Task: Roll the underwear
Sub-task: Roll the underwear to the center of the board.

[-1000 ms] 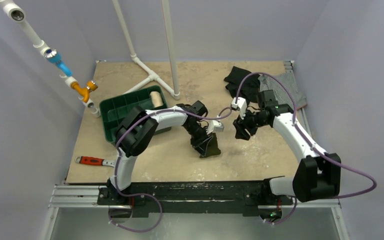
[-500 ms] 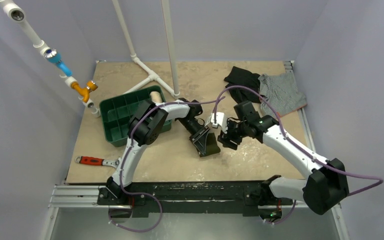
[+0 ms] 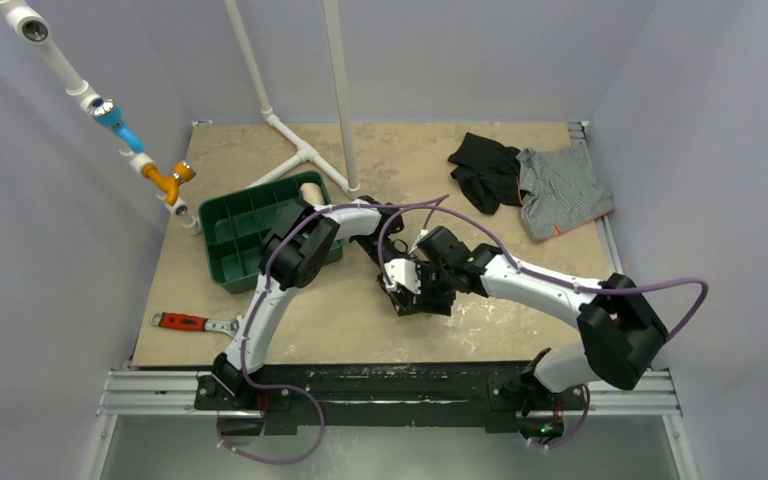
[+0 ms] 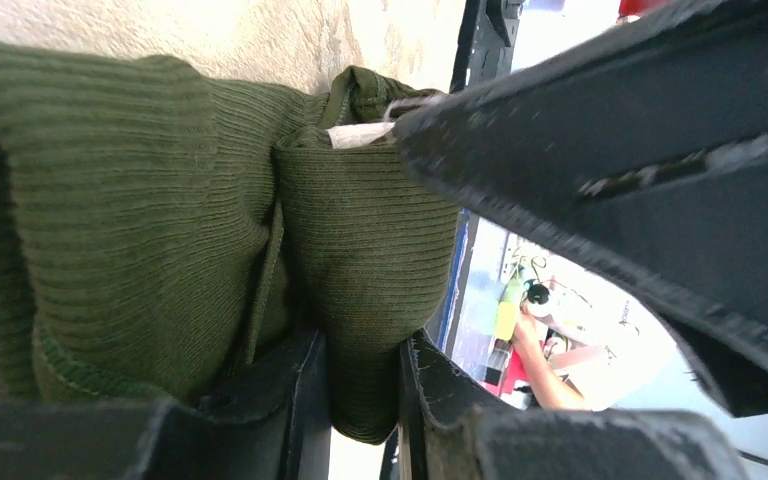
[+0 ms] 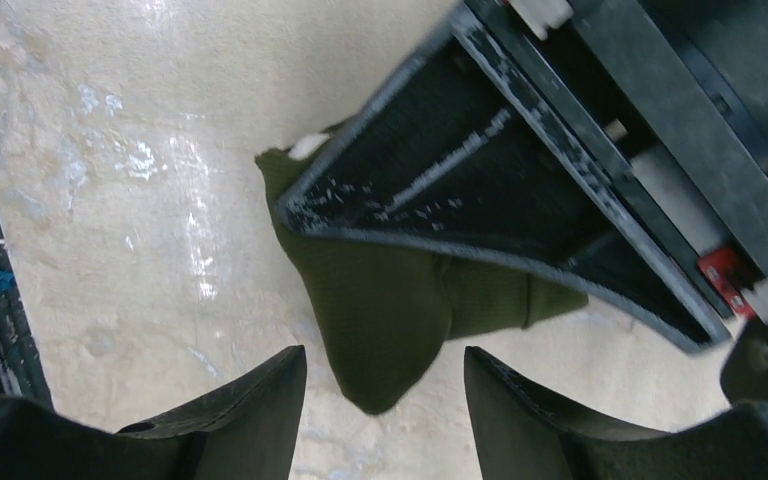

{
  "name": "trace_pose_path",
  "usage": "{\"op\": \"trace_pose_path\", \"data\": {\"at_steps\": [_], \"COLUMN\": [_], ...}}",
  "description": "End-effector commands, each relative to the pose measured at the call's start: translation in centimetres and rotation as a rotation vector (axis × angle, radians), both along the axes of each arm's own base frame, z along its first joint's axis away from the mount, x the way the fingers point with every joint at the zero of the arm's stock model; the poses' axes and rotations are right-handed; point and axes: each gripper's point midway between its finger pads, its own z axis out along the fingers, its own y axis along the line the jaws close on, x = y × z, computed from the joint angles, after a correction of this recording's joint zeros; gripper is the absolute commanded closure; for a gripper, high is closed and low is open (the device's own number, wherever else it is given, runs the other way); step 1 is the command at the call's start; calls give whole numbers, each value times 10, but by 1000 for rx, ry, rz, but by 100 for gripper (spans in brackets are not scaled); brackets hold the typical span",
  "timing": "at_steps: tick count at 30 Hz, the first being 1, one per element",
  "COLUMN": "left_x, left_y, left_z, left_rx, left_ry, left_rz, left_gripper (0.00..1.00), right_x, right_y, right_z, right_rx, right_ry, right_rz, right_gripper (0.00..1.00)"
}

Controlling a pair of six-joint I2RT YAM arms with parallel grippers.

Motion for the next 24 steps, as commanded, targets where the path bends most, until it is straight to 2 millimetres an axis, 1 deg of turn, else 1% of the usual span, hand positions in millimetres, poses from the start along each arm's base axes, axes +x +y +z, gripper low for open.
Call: {"op": "trace_pose_path", "data": {"at_steps": [1, 4, 6, 8, 10, 13, 15, 16, 21, 24], "left_x": [2, 2, 2, 2, 3, 3, 3, 3, 6, 10], "left_y": [13, 13, 13, 13, 13, 13, 12, 12, 13, 16], "left_z": [-31, -31, -31, -31, -30, -29, -28, -27, -21, -16], "left_rx": [88, 89, 89, 87, 85, 88, 91, 95, 128, 141], "left_ry": [-56, -51, -48, -49, -48, -42, -35, -29, -15, -21], "left_rz": [-41, -41, -41, -41, -40, -37, -36, -35, -27, -15], "left_gripper": [100, 100, 100, 100, 99, 94, 89, 87, 75, 64], "right_x": [7, 2, 0, -3, -7, -16, -23, -27, -44, -51], "right_y": [14, 22, 25, 27, 28, 26, 25, 24, 15, 9], "right_z": [-7, -19, -26, -31, -36, -41, -43, -44, -50, -49], "right_rx": [-6, -16, -23, -29, -37, -52, -61, -67, -113, -126], "right_ry": [-53, -32, -15, 10, 40, 91, 128, 149, 244, 273], "right_rz": [42, 67, 76, 75, 78, 83, 86, 88, 85, 67], "right_gripper": [42, 44, 48, 58, 71, 88, 98, 100, 100, 100]}}
